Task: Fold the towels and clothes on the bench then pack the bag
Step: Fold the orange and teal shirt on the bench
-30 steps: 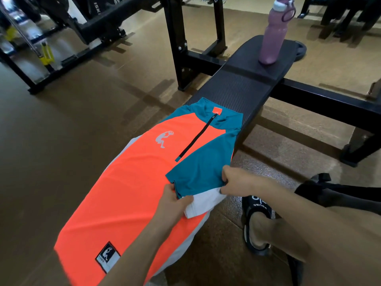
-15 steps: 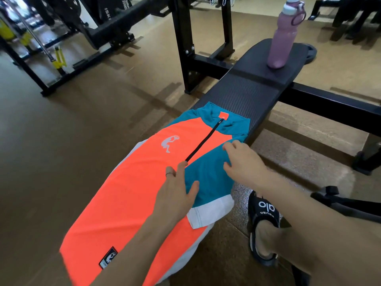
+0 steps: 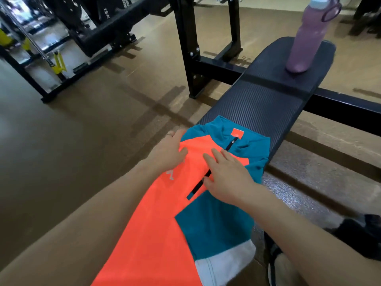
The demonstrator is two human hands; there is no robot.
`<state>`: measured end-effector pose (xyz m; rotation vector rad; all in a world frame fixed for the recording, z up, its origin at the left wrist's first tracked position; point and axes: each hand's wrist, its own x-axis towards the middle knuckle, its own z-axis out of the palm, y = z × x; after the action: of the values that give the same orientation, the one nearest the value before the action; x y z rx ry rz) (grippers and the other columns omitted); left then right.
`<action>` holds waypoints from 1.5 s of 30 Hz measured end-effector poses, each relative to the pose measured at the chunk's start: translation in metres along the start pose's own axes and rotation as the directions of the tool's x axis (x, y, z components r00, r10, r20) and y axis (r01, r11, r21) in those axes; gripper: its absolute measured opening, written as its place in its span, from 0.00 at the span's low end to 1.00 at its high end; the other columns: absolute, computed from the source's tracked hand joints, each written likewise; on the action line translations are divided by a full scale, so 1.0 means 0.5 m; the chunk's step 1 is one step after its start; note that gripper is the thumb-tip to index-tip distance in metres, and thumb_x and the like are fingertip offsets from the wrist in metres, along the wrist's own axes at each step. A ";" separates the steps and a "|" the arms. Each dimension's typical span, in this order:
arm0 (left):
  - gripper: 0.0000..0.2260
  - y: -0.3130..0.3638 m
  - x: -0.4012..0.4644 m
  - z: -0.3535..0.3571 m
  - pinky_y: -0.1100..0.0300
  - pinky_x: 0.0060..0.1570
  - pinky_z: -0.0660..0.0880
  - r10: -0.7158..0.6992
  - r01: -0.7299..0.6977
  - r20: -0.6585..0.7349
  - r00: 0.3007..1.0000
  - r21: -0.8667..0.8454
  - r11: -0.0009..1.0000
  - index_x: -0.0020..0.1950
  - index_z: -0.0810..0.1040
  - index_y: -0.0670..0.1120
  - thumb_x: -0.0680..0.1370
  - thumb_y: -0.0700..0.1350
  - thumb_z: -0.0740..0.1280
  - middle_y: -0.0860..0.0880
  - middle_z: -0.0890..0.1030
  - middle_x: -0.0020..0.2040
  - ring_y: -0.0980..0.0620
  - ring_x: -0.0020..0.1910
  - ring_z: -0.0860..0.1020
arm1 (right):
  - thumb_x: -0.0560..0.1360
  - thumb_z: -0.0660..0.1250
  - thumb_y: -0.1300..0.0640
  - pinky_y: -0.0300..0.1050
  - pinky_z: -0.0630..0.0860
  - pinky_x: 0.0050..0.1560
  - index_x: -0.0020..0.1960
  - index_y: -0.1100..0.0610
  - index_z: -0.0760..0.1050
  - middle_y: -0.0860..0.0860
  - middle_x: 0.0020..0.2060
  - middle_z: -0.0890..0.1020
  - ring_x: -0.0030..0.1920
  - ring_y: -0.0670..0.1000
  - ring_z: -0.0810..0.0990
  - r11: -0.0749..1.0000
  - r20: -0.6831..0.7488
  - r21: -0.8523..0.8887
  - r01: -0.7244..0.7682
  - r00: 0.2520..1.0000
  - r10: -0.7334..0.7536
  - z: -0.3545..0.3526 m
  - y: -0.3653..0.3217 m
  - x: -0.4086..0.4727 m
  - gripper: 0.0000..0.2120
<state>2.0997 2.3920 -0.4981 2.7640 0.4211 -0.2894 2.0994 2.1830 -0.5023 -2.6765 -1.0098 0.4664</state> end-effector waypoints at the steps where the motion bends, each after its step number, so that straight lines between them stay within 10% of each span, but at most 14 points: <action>1: 0.29 0.001 0.039 -0.005 0.49 0.67 0.70 0.019 -0.019 0.036 0.999 -0.010 1.000 0.79 0.62 0.48 0.76 0.45 0.62 0.40 0.71 0.71 0.40 0.69 0.72 | 0.79 0.59 0.45 0.55 0.54 0.77 0.80 0.53 0.53 0.56 0.79 0.56 0.79 0.59 0.53 1.000 0.000 -0.001 0.021 1.000 -0.021 -0.002 -0.002 0.005 0.33; 4: 0.27 0.011 0.144 -0.004 0.58 0.66 0.66 0.016 -0.006 0.112 0.994 -0.083 0.996 0.78 0.65 0.44 0.78 0.36 0.59 0.41 0.71 0.73 0.43 0.71 0.70 | 0.80 0.59 0.44 0.54 0.51 0.78 0.82 0.52 0.48 0.55 0.81 0.50 0.80 0.58 0.49 0.999 -0.010 -0.023 0.037 0.999 -0.037 -0.005 0.010 0.027 0.36; 8: 0.19 0.029 0.215 0.004 0.59 0.46 0.71 -0.161 0.257 0.261 0.952 -0.393 0.883 0.57 0.81 0.42 0.70 0.35 0.59 0.41 0.82 0.55 0.45 0.50 0.78 | 0.79 0.59 0.41 0.56 0.48 0.79 0.82 0.51 0.47 0.54 0.81 0.48 0.81 0.57 0.46 0.997 -0.015 -0.052 0.059 0.998 -0.060 -0.010 0.029 0.061 0.37; 13: 0.09 -0.034 0.252 0.017 0.54 0.36 0.59 -0.169 0.397 0.470 0.866 -0.442 0.804 0.35 0.64 0.48 0.56 0.44 0.58 0.47 0.65 0.34 0.48 0.34 0.62 | 0.79 0.59 0.40 0.56 0.46 0.79 0.82 0.50 0.48 0.54 0.81 0.48 0.80 0.57 0.46 0.998 0.014 -0.036 0.044 0.999 -0.044 -0.015 0.031 0.103 0.37; 22: 0.08 -0.048 0.247 -0.086 0.50 0.44 0.75 0.107 -0.135 0.441 0.891 0.034 0.990 0.39 0.77 0.48 0.63 0.48 0.63 0.49 0.80 0.39 0.50 0.41 0.78 | 0.79 0.59 0.41 0.54 0.44 0.79 0.81 0.50 0.48 0.56 0.81 0.47 0.80 0.57 0.48 0.993 0.087 -0.092 0.073 0.994 -0.065 -0.008 0.054 0.111 0.36; 29: 0.12 -0.058 0.170 -0.123 0.55 0.53 0.74 0.496 -0.589 0.389 0.777 0.169 0.790 0.42 0.84 0.40 0.66 0.46 0.66 0.47 0.80 0.59 0.49 0.54 0.77 | 0.78 0.59 0.40 0.52 0.46 0.79 0.82 0.50 0.48 0.54 0.81 0.47 0.80 0.55 0.49 0.995 0.091 -0.087 0.057 0.995 -0.049 -0.014 0.067 0.107 0.37; 35: 0.08 -0.077 0.118 -0.131 0.51 0.55 0.74 0.704 -0.799 0.380 0.600 0.321 0.508 0.36 0.83 0.40 0.71 0.45 0.73 0.45 0.83 0.50 0.44 0.50 0.77 | 0.76 0.62 0.40 0.51 0.50 0.79 0.82 0.48 0.44 0.53 0.81 0.49 0.80 0.55 0.51 0.997 0.112 -0.077 0.032 0.993 -0.023 -0.026 0.065 0.113 0.41; 40: 0.19 -0.114 0.111 -0.197 0.51 0.61 0.72 0.526 -0.653 0.428 0.735 0.656 0.378 0.45 0.85 0.43 0.66 0.52 0.62 0.48 0.83 0.51 0.44 0.57 0.78 | 0.71 0.65 0.38 0.50 0.57 0.75 0.82 0.48 0.44 0.53 0.76 0.59 0.76 0.55 0.59 0.996 0.073 -0.089 -0.021 0.997 0.028 -0.031 0.058 0.120 0.47; 45: 0.17 -0.162 0.105 -0.259 0.51 0.52 0.74 0.311 -0.460 0.346 0.885 0.751 0.474 0.39 0.83 0.43 0.67 0.53 0.61 0.46 0.82 0.41 0.42 0.46 0.79 | 0.69 0.65 0.38 0.54 0.59 0.72 0.82 0.47 0.45 0.54 0.73 0.61 0.74 0.56 0.61 0.989 0.046 -0.119 -0.086 0.995 0.092 -0.031 0.051 0.133 0.48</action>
<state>2.1422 2.5236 -0.4147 3.5663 -0.5844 -0.7524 2.1678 2.2074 -0.5106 -2.8365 -0.9627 0.5114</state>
